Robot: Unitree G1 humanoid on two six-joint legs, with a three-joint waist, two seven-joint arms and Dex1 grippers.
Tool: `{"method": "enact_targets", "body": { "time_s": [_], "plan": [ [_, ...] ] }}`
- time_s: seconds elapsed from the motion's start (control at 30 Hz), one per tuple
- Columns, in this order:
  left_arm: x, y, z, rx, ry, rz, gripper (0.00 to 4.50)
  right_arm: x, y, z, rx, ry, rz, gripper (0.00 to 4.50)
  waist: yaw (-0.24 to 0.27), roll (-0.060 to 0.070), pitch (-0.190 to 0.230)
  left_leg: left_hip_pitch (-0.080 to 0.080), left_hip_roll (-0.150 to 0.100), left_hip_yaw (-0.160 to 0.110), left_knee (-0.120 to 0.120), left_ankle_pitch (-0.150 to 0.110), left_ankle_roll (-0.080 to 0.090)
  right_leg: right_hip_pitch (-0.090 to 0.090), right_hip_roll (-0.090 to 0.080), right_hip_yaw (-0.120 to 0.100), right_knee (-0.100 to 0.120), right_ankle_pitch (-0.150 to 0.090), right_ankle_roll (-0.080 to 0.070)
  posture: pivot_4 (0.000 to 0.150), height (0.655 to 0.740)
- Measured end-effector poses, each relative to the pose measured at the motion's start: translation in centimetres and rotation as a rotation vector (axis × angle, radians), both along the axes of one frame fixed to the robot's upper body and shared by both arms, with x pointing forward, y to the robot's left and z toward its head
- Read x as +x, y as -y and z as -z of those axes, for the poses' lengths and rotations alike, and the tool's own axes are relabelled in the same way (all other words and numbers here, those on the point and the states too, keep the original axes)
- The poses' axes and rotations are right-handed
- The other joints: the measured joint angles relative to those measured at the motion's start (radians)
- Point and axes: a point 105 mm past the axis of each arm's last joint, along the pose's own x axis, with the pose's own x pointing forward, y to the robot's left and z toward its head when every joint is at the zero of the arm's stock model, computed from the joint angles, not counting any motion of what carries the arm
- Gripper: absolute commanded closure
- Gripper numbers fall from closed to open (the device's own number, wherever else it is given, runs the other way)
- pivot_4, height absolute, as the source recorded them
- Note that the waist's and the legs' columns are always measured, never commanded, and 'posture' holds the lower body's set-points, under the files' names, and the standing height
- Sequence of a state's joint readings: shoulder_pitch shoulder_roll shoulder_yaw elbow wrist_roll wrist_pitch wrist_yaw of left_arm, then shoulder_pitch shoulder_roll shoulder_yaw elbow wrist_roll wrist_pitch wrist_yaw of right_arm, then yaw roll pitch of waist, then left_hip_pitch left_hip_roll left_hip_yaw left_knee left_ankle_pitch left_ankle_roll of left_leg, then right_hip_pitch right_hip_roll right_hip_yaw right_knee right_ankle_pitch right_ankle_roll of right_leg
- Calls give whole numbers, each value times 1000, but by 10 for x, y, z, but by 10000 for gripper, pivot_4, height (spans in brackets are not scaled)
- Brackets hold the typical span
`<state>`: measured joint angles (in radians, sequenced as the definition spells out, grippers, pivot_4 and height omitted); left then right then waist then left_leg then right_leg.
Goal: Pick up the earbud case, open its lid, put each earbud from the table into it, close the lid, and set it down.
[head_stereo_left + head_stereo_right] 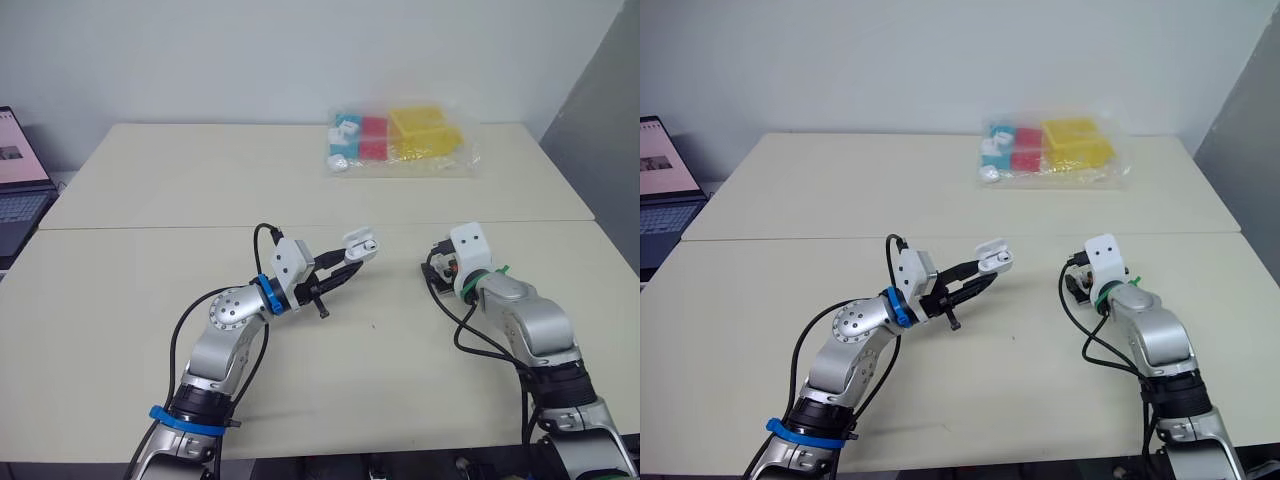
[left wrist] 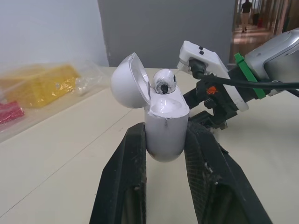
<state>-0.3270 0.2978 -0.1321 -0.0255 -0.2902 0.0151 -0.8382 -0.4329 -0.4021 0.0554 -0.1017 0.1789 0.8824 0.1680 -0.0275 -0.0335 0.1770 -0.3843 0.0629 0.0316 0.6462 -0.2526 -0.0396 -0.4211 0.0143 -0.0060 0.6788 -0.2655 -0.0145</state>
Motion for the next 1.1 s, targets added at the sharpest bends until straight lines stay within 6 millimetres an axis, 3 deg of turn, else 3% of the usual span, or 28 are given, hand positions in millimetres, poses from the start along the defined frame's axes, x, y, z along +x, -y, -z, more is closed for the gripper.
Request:
{"method": "enact_targets", "body": {
  "time_s": [0.13,0.2,0.5,0.53,0.73,0.9,1.1],
  "plan": [
    [-1,0,1,2,1,3,37259,-3,3,3,32,-19,19,5665,0,0,0,0,0,0,0,0,0,0,0,0,0,0,0,1500,7400],
    [-1,-2,2,6,-4,-2,37259,-6,6,4,59,-33,26,9222,0,0,0,0,0,0,0,0,0,0,0,0,0,0,0,1500,7400],
    [-1,-2,4,7,-5,-3,37259,-8,-6,7,79,-50,-41,39717,2,0,0,0,0,0,0,0,0,1,0,0,0,0,0,1500,7400],
    [-2,-2,4,7,-5,-4,37259,-8,-6,7,78,-50,-43,40810,2,0,0,0,0,0,0,0,0,1,0,0,0,0,0,1500,7400],
    [-3,-1,5,9,-4,-1,37259,-14,0,5,61,-76,-125,40804,5,0,0,0,-1,0,0,0,0,1,-1,-1,-1,0,0,1500,7400],
    [-5,-1,10,20,-10,1,37259,-45,5,0,2,-189,-449,40804,5,1,0,-1,-1,0,-1,0,0,0,0,0,-3,0,0,1500,7400],
    [-6,-1,11,25,-11,3,37259,-92,21,0,-217,-363,-859,40804,0,1,1,0,0,-1,-1,0,0,1,0,-2,-2,0,0,1500,7400]
  ]
}}
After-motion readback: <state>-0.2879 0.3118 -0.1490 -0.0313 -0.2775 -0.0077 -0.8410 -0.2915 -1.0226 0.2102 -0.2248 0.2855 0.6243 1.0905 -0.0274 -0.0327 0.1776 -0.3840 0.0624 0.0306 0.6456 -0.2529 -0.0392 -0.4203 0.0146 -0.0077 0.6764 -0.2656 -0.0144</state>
